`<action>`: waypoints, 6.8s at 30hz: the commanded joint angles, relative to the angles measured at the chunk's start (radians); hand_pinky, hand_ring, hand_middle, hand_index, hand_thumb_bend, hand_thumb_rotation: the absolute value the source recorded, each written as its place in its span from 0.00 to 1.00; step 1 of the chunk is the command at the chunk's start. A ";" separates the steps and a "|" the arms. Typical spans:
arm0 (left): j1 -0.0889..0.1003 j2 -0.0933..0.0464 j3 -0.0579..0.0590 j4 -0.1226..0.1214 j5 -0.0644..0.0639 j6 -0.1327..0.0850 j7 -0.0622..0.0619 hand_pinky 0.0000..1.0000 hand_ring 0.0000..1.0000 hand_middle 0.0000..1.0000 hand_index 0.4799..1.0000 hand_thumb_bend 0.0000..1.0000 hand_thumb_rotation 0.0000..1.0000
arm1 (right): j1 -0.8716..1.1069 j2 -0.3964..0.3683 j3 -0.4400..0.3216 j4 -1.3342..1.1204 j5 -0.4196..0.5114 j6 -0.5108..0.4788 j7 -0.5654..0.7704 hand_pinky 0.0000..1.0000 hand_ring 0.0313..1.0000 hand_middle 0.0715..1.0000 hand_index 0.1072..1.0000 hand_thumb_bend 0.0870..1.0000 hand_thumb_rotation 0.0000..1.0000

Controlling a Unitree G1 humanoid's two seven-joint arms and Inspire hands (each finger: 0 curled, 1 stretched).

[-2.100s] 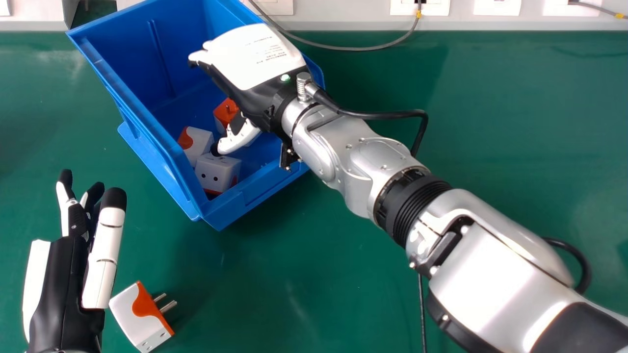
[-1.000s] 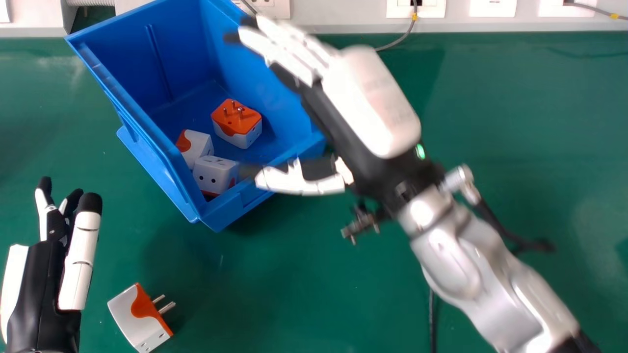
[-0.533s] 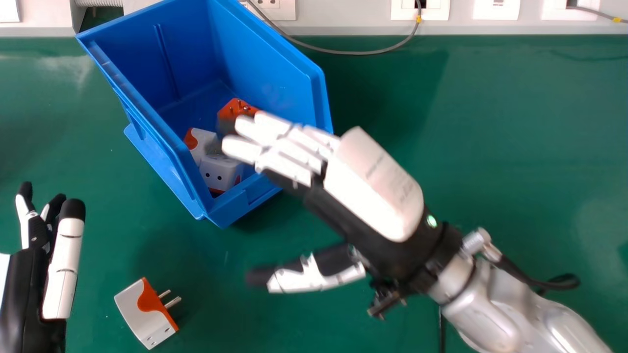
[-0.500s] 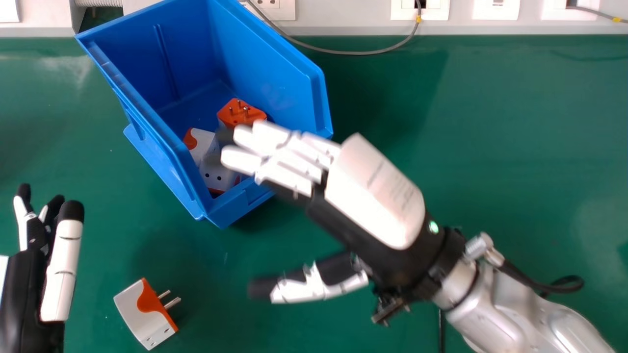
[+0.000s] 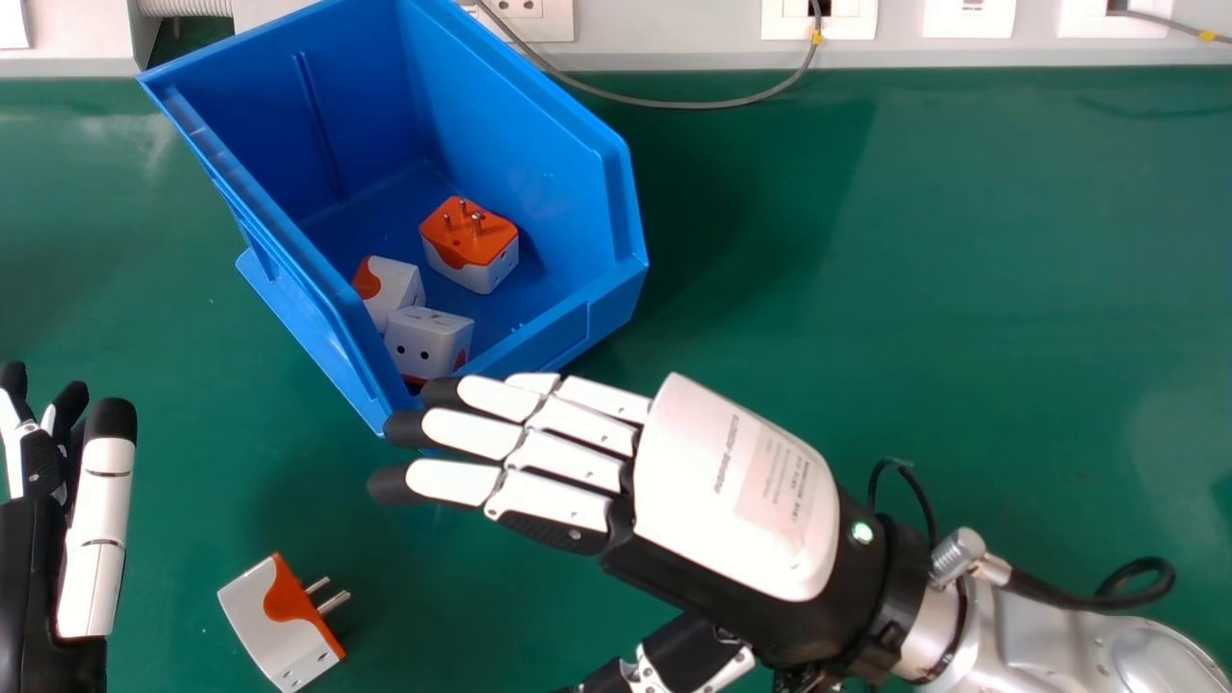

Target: Pick all objects and put in blue box

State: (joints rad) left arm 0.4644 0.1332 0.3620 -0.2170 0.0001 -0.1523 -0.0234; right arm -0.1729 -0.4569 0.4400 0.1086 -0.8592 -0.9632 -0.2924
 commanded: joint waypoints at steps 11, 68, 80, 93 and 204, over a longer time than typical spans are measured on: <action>0.006 -0.002 0.012 -0.042 -0.015 0.007 0.010 0.91 0.96 0.98 1.00 0.57 1.00 | -0.173 0.138 0.090 0.124 -0.009 -0.041 0.068 0.85 0.92 0.91 0.87 0.28 0.48; 0.139 -0.023 0.098 -0.065 -0.088 -0.099 -0.027 0.92 0.98 0.99 1.00 0.59 1.00 | -0.737 0.469 0.474 0.707 -0.253 0.181 0.030 0.83 0.94 0.93 0.88 0.24 0.35; 0.149 -0.034 0.093 -0.079 -0.071 -0.108 -0.024 0.92 0.98 0.99 1.00 0.61 1.00 | -0.770 0.482 0.527 0.742 -0.287 0.220 -0.008 0.81 0.92 0.92 0.87 0.23 0.07; 0.128 -0.048 0.073 -0.103 -0.064 -0.078 -0.001 0.92 0.97 0.99 1.00 0.61 1.00 | -0.817 0.509 0.586 0.827 -0.315 0.244 -0.053 0.79 0.92 0.91 0.85 0.28 0.10; 0.107 -0.078 -0.022 -0.281 -0.016 0.114 0.044 0.91 0.97 0.99 1.00 0.60 1.00 | -0.797 0.569 0.586 0.996 -0.165 0.366 0.080 0.02 0.03 0.07 0.42 0.47 0.12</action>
State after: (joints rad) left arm 0.5744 0.0485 0.3378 -0.4806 -0.0264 -0.0323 0.0218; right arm -0.9826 0.1191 1.0307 1.1072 -1.0247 -0.5988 -0.2176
